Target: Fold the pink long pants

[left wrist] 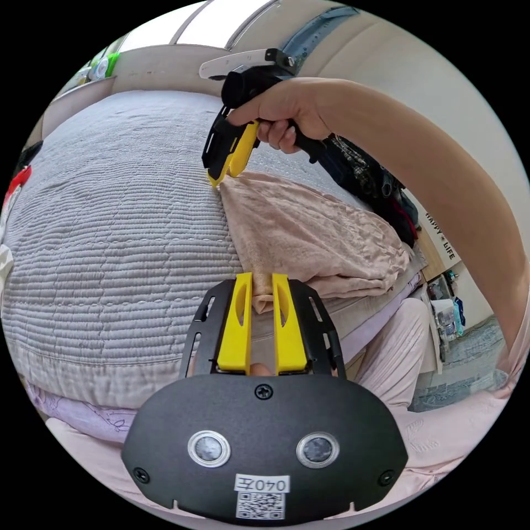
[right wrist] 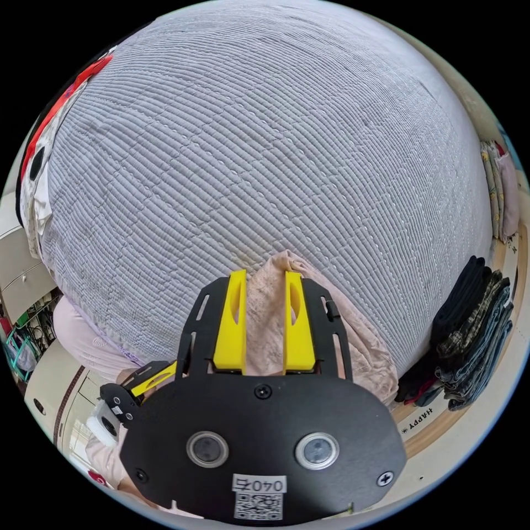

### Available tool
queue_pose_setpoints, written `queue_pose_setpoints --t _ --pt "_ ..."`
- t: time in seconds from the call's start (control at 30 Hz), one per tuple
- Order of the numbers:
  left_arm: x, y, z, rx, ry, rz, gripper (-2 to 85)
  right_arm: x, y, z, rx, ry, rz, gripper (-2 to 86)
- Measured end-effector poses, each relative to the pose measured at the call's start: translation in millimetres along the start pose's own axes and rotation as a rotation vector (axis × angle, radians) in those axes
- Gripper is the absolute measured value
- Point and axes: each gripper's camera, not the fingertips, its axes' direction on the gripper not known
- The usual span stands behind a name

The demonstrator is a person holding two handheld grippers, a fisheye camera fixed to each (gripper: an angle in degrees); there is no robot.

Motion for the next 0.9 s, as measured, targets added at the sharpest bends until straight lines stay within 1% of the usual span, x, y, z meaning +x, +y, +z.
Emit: queue_pose_setpoints --t 0.07,0.13,0.2,0.3,0.37,0.47,0.57,0.63,0.7,0.77,0.83,0.9 --pt "4 -1 -1 -0.004 -0.032 0.006 3.9 4 -1 -2 0.008 -0.014 0.001 10.2" --pt "3 -1 -4 0.002 -0.011 0.008 6.8 9 -1 -3 0.016 -0.033 0.003 10.1" --pt "-5 1 -14 0.032 0.030 -0.038 9.6 13 0 -3 0.025 -0.037 0.006 10.0" --pt "-13 6 -25 0.080 0.010 -0.102 10.6 17 2 -5 0.039 -0.047 0.000 10.0" --pt "-14 6 -23 0.065 -0.027 -0.111 10.7 19 3 -6 0.047 -0.046 -0.004 10.0" --pt "-8 5 -19 0.050 -0.056 -0.106 9.7 23 6 -8 0.054 -0.050 -0.007 10.0" --pt "2 2 -10 0.016 0.044 -0.091 8.8 28 11 -11 0.063 -0.063 -0.008 10.0" --pt "9 3 -6 0.014 -0.041 -0.069 7.4 31 15 -13 0.070 -0.069 -0.009 9.9" --pt "7 4 -6 0.018 -0.065 -0.097 5.0 35 20 -14 0.077 -0.075 -0.010 9.4" --pt "2 4 -7 0.015 -0.064 -0.112 2.3 40 26 -17 0.084 -0.073 -0.009 6.7" --pt "-6 5 -10 0.035 -0.011 -0.124 0.1 42 34 -20 0.087 -0.044 -0.027 1.6" --pt "-14 8 -14 0.056 0.050 -0.141 -1.1 49 44 -27 0.096 -0.072 -0.035 -0.1"
